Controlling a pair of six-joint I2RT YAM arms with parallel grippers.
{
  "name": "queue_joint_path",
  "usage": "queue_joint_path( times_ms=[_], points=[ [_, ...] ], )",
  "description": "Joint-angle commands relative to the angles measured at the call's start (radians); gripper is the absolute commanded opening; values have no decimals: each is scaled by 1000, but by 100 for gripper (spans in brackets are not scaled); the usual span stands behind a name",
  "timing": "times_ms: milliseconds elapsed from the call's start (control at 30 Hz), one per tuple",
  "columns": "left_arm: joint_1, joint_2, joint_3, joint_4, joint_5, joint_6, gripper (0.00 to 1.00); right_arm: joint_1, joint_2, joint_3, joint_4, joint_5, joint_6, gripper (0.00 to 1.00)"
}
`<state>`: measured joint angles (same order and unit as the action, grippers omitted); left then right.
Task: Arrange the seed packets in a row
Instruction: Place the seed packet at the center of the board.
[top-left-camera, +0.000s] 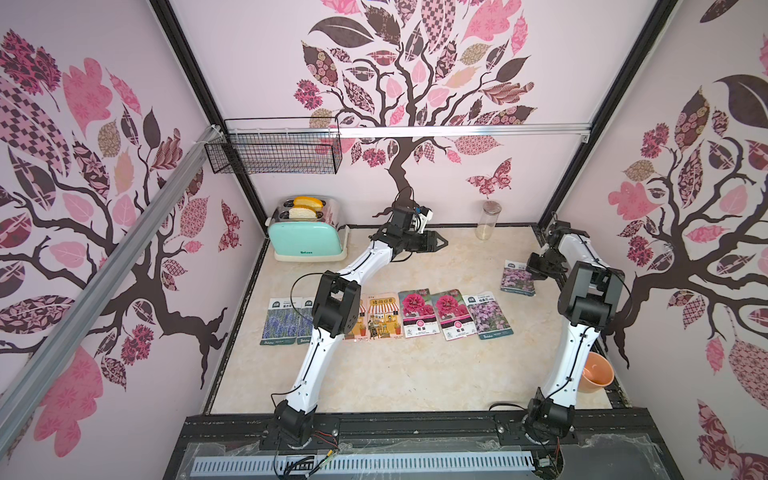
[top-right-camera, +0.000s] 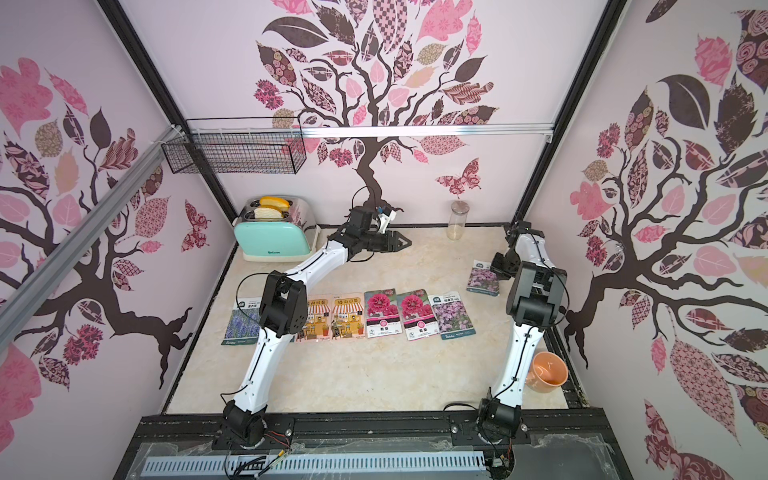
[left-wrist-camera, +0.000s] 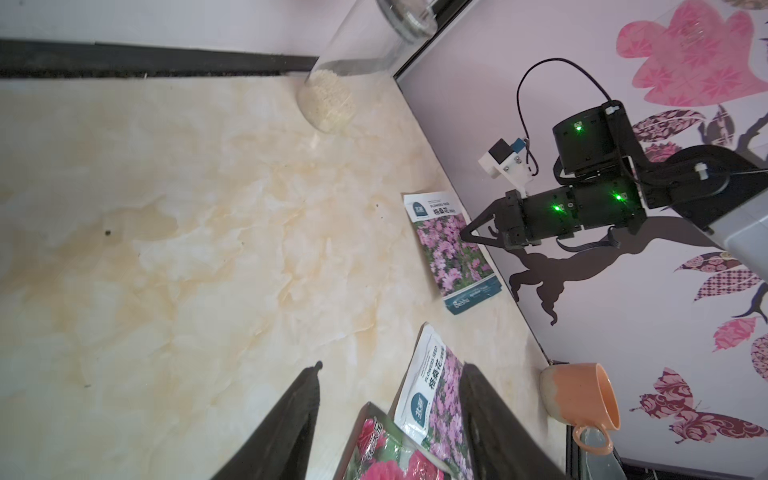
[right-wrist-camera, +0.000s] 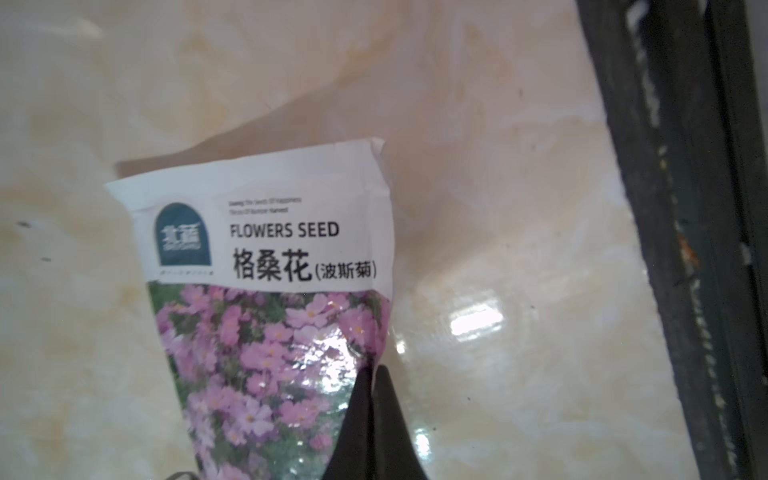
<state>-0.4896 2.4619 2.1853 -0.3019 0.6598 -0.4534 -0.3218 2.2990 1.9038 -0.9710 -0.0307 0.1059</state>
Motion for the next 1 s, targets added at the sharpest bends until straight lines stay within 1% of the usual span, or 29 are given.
queue_joint_path(
  times_ms=[0, 100, 200, 300, 333, 400, 533, 633, 800, 867, 967],
  points=[
    [-1, -85, -63, 16, -3, 21, 56, 4, -48, -49, -72, 194, -59, 0],
    [-1, -129, -125, 35, -6, 23, 56, 4, -85, -107, -60, 244, -89, 0],
    [-1, -174, -180, 12, -23, 56, 55, 16, -187, -248, 48, 338, -138, 0],
    [-1, -216, -236, 12, -32, 74, 55, 21, -271, -347, 117, 368, -172, 0],
    [-1, -225, -266, 12, -25, 73, 55, 32, -294, -376, 139, 370, -189, 0],
    [-1, -234, -277, -13, 1, 78, 55, 64, -338, -452, 202, 402, -236, 0],
    [-6, -253, -298, -106, 38, 135, 54, 107, -378, -539, 271, 438, -289, 0],
    [-17, -278, -355, -147, 73, 177, 53, 112, -377, -558, 296, 449, -298, 0],
    [-54, -308, -413, -208, 85, 240, 52, 126, -363, -556, 315, 500, -308, 0],
    [-77, -308, -409, -223, 96, 255, 52, 141, -368, -561, 325, 519, -318, 1],
    [-124, -290, -359, -283, 94, 294, 51, 164, -371, -571, 342, 520, -345, 2]
  ],
)
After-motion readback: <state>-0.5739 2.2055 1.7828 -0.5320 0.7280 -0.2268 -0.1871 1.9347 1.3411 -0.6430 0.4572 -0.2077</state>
